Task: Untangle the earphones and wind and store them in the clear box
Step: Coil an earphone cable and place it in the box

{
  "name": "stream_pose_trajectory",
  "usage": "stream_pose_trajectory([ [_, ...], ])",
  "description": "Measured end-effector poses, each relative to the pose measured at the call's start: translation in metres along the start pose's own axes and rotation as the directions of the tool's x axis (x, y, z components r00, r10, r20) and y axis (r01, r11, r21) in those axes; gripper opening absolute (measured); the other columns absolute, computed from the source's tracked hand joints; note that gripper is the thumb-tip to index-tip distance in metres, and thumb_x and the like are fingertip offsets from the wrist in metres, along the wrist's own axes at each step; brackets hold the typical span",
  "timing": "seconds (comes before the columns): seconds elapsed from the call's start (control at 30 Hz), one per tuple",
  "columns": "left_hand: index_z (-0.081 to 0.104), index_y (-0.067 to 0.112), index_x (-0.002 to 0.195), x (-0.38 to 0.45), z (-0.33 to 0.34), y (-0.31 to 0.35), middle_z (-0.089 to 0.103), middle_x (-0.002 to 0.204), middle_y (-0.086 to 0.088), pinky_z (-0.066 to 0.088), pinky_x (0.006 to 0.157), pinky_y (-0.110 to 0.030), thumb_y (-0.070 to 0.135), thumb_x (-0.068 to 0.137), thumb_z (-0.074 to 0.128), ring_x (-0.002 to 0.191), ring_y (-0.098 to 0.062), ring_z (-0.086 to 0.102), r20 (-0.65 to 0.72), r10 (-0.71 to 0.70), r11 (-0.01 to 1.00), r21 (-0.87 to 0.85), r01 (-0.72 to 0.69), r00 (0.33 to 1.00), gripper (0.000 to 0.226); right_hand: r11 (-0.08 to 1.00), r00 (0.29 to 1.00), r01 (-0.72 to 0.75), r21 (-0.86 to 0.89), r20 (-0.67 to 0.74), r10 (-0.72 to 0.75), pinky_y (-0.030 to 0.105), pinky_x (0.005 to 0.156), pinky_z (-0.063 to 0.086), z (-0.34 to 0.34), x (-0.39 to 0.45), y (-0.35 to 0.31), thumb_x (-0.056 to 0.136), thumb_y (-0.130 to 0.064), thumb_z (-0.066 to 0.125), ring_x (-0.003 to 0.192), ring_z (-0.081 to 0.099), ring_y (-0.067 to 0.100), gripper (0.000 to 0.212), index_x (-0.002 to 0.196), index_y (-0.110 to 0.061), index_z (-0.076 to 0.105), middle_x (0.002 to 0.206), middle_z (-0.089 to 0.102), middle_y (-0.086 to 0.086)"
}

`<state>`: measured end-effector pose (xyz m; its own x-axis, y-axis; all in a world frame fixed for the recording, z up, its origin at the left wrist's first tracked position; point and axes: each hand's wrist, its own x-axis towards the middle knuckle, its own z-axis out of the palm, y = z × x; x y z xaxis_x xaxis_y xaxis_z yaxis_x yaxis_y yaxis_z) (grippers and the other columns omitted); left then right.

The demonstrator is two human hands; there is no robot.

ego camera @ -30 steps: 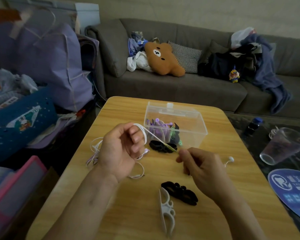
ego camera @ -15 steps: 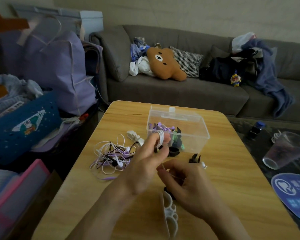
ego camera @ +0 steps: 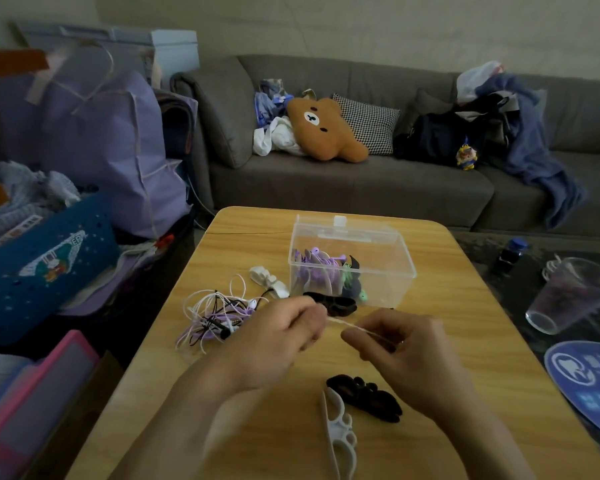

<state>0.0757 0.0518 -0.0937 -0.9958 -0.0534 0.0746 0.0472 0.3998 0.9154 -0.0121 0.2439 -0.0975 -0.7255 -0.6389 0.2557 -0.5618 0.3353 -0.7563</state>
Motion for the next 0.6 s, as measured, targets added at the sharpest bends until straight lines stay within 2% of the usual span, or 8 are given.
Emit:
stream_pose_trajectory([
  [0.13, 0.049, 0.012, 0.071, -0.002, -0.014, 0.006, 0.044, 0.060, 0.004, 0.035, 0.060, -0.022, 0.037, 0.098, 0.041, 0.055, -0.008, 0.037, -0.221, -0.047, 0.960, -0.280, -0.017, 0.974, 0.038, 0.998, 0.998, -0.059, -0.033, -0.007, 0.059, 0.019, 0.057, 0.052, -0.006, 0.004, 0.009, 0.082, -0.048, 0.066, 0.061, 0.065, 0.003, 0.013, 0.081, -0.036, 0.071, 0.070, 0.069, -0.019],
  [0.23, 0.051, 0.015, 0.065, 0.001, -0.028, -0.003, 0.043, 0.062, -0.003, 0.035, 0.065, -0.029, 0.033, 0.102, 0.038, 0.059, -0.015, 0.038, -0.452, -0.112, 0.896, -0.431, -0.107, 0.885, 0.043, 0.990, 0.994, -0.113, -0.089, -0.014, 0.112, 0.016, 0.056, 0.048, -0.018, 0.006, 0.019, 0.089, -0.037, 0.066, 0.061, 0.063, 0.002, 0.008, 0.083, -0.036, 0.071, 0.070, 0.068, -0.019],
  [0.33, 0.058, 0.024, 0.060, 0.004, -0.040, -0.016, 0.048, 0.064, -0.003, 0.034, 0.070, -0.035, 0.029, 0.107, 0.038, 0.061, -0.017, 0.039, -0.560, -0.150, 0.891, -0.434, -0.134, 0.815, 0.051, 0.978, 0.986, -0.165, -0.124, -0.030, 0.162, 0.023, 0.058, 0.052, -0.027, 0.008, 0.028, 0.094, -0.034, 0.062, 0.062, 0.062, 0.005, 0.011, 0.087, -0.036, 0.070, 0.072, 0.068, -0.017],
  [0.43, 0.062, 0.026, 0.056, 0.006, -0.043, -0.020, 0.051, 0.062, 0.000, 0.034, 0.067, -0.032, 0.029, 0.108, 0.038, 0.060, -0.015, 0.040, -0.628, -0.207, 0.863, -0.478, -0.162, 0.750, 0.057, 0.954, 0.972, -0.236, -0.187, -0.042, 0.232, 0.027, 0.060, 0.055, -0.033, 0.009, 0.036, 0.095, -0.037, 0.058, 0.065, 0.061, 0.011, 0.010, 0.092, -0.035, 0.067, 0.076, 0.067, -0.009],
  [0.53, 0.058, 0.022, 0.062, 0.008, -0.047, -0.020, 0.052, 0.059, 0.002, 0.031, 0.060, -0.027, 0.025, 0.108, 0.037, 0.057, -0.013, 0.040, -0.712, -0.274, 0.831, -0.514, -0.213, 0.647, 0.051, 0.938, 0.953, -0.296, -0.182, -0.126, 0.276, 0.027, 0.060, 0.048, -0.044, 0.009, 0.043, 0.095, -0.037, 0.059, 0.070, 0.060, 0.013, 0.013, 0.086, -0.032, 0.065, 0.076, 0.065, -0.006],
  [0.6, 0.054, 0.020, 0.065, 0.008, -0.048, -0.022, 0.052, 0.059, 0.002, 0.032, 0.060, -0.028, 0.026, 0.108, 0.038, 0.057, -0.014, 0.041, -0.736, -0.284, 0.838, -0.502, -0.213, 0.615, 0.047, 0.933, 0.933, -0.333, -0.135, -0.192, 0.305, 0.028, 0.060, 0.044, -0.050, 0.010, 0.048, 0.095, -0.035, 0.061, 0.072, 0.058, 0.014, 0.014, 0.085, -0.028, 0.066, 0.076, 0.064, -0.005],
])
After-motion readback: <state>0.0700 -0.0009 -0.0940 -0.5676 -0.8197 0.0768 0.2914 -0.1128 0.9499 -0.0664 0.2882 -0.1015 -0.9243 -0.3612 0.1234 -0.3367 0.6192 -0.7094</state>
